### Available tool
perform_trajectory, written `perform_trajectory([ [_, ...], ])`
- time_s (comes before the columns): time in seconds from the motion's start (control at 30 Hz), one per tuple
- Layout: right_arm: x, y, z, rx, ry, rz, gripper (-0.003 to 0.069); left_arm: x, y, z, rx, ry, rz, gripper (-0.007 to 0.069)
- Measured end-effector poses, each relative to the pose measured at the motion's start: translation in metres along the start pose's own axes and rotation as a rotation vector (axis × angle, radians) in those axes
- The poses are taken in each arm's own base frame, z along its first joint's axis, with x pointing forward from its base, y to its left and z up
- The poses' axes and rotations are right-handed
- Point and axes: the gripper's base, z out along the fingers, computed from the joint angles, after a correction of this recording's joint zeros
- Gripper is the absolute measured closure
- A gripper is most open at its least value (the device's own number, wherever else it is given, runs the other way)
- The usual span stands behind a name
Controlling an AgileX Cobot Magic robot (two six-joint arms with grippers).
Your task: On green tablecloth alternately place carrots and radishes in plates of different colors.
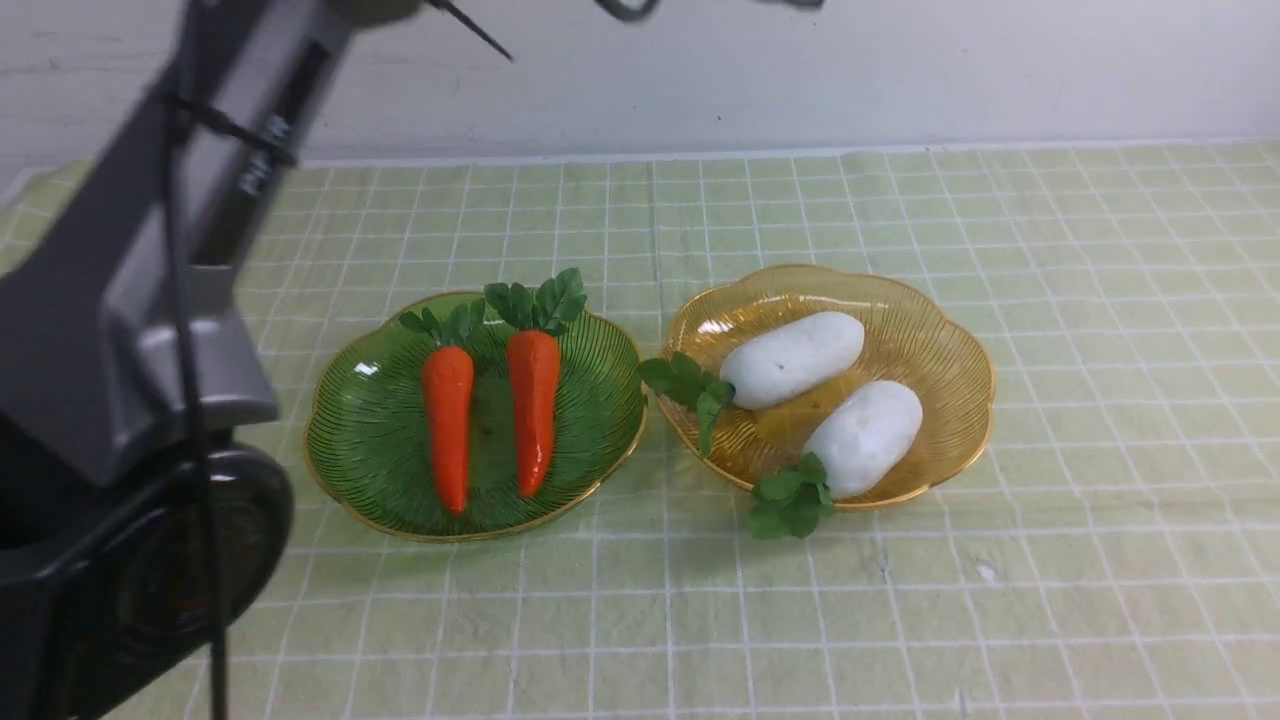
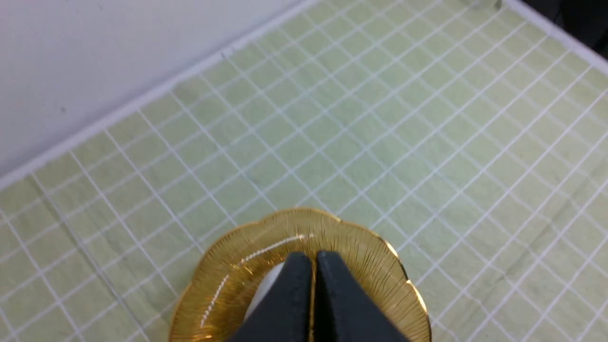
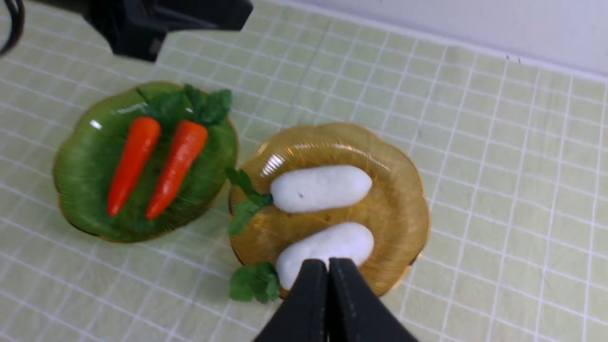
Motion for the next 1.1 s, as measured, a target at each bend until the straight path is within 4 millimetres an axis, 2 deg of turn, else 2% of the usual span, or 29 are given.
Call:
perform_trajectory([
  [0.13,0.036,0.008,-0.035,0.056,-0.272,0.007,0.0673,-0.016,-0.008,-0.058,-0.007,-0.092,0.016,0.0632],
  [0.17,0.041,0.007,-0.033,0.060,-0.271,0.010,0.0673,-0.016,-0.008,-0.059,-0.008,-0.087,0.016,0.0632],
  [0.2,0.046,0.010,-0.044,0.073,-0.341,0.005,0.0673,-0.017,-0.009,-0.068,-0.012,-0.092,0.018,0.0632],
  [0.23,0.069,0.008,-0.044,0.108,-0.455,0.021,0.0673,-0.017,-0.010,-0.087,-0.027,-0.097,0.022,0.0632],
  [0.3,0.095,0.008,-0.049,0.137,-0.577,0.044,0.0673,-0.010,-0.009,-0.107,-0.068,-0.057,0.028,0.0632],
  [0.33,0.101,0.009,-0.054,0.146,-0.633,0.048,0.0674,-0.004,-0.009,-0.114,-0.086,-0.029,0.031,0.0632],
  [0.4,0.125,0.007,-0.052,0.175,-0.721,0.055,0.0673,0.017,-0.008,-0.130,-0.125,0.049,0.034,0.0632],
  [0.43,0.131,0.007,-0.052,0.185,-0.755,0.056,0.0673,0.028,-0.007,-0.132,-0.137,0.091,0.032,0.0632],
  [0.5,0.142,0.006,-0.050,0.194,-0.782,0.059,0.0673,0.046,-0.006,-0.152,-0.178,0.127,0.021,0.0632],
  [0.53,0.150,0.006,-0.048,0.199,-0.791,0.061,0.0673,0.057,-0.006,-0.154,-0.190,0.160,0.008,0.0632],
  [0.6,0.160,0.005,-0.045,0.204,-0.796,0.064,0.0673,0.085,-0.006,-0.175,-0.231,0.203,-0.017,0.0632],
  [0.63,0.161,0.006,-0.045,0.204,-0.796,0.064,0.0673,0.088,-0.006,-0.183,-0.238,0.193,-0.017,0.0632],
  [0.67,0.165,0.005,-0.042,0.204,-0.790,0.065,0.0673,0.113,-0.007,-0.200,-0.262,0.213,-0.039,0.0632],
  [0.7,0.167,0.005,-0.041,0.204,-0.786,0.066,0.0673,0.132,-0.007,-0.206,-0.274,0.224,-0.051,0.0632],
  [0.73,0.167,0.005,-0.041,0.204,-0.785,0.066,0.0673,0.142,-0.009,-0.216,-0.278,0.206,-0.053,0.0632],
  [0.8,0.167,0.005,-0.041,0.205,-0.788,0.066,0.0673,0.170,-0.010,-0.222,-0.279,0.198,-0.061,0.0632],
  [0.83,0.167,0.005,-0.041,0.205,-0.788,0.066,0.0673,0.176,-0.011,-0.229,-0.279,0.181,-0.060,0.0632],
  [0.87,0.167,0.005,-0.041,0.205,-0.790,0.068,0.0673,0.200,-0.012,-0.230,-0.276,0.170,-0.056,0.0632],
  [0.93,0.167,0.005,-0.041,0.204,-0.791,0.068,0.0673,0.228,-0.015,-0.240,-0.271,0.107,-0.053,0.0632],
  [0.97,0.167,0.005,-0.041,0.204,-0.791,0.068,0.0673,0.231,-0.015,-0.240,-0.271,0.108,-0.054,0.0632],
  [1.0,0.167,0.005,-0.041,0.204,-0.791,0.069,0.0673,0.246,-0.016,-0.244,-0.268,0.070,-0.064,0.0632],
  [1.1,0.167,0.005,-0.041,0.204,-0.791,0.069,0.0673,0.272,-0.019,-0.254,-0.263,-0.011,-0.094,0.0632],
])
